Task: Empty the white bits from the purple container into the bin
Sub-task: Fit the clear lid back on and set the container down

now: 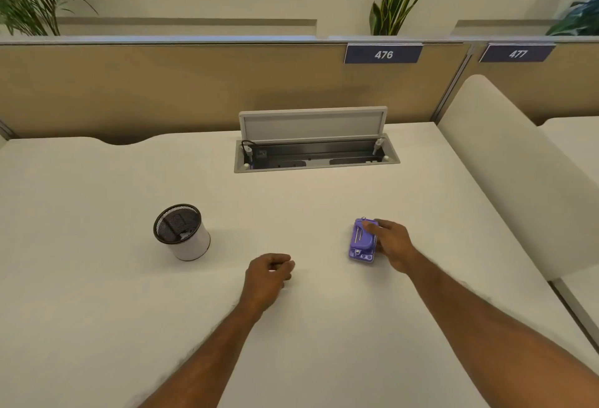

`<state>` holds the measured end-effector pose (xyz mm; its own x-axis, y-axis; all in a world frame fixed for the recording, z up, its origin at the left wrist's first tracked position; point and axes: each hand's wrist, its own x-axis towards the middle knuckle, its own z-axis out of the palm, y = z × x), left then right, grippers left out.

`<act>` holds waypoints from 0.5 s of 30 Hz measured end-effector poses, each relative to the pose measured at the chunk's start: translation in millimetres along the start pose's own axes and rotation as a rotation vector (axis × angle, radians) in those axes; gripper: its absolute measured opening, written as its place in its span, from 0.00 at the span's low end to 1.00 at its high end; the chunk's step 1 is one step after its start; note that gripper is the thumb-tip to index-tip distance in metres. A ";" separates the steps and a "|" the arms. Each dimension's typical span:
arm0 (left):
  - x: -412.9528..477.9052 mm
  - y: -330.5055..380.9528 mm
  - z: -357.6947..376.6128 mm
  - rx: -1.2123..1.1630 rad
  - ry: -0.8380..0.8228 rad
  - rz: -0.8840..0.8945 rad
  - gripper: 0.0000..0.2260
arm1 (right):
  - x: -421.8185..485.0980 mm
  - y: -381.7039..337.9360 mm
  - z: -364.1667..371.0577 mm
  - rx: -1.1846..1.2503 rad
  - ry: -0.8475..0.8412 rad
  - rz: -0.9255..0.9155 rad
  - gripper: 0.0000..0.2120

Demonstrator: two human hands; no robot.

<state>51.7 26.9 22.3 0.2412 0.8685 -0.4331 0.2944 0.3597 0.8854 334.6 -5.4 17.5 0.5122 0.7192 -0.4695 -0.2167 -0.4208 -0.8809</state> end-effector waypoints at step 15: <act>23.3 1.6 -17.1 0.199 0.010 0.073 0.07 | 19.0 -9.9 23.4 -0.471 0.239 -0.205 0.10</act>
<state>42.0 53.5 16.5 0.2596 0.8934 -0.3667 0.4534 0.2225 0.8631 327.1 25.4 15.9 0.6906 0.6901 -0.2164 0.2737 -0.5263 -0.8050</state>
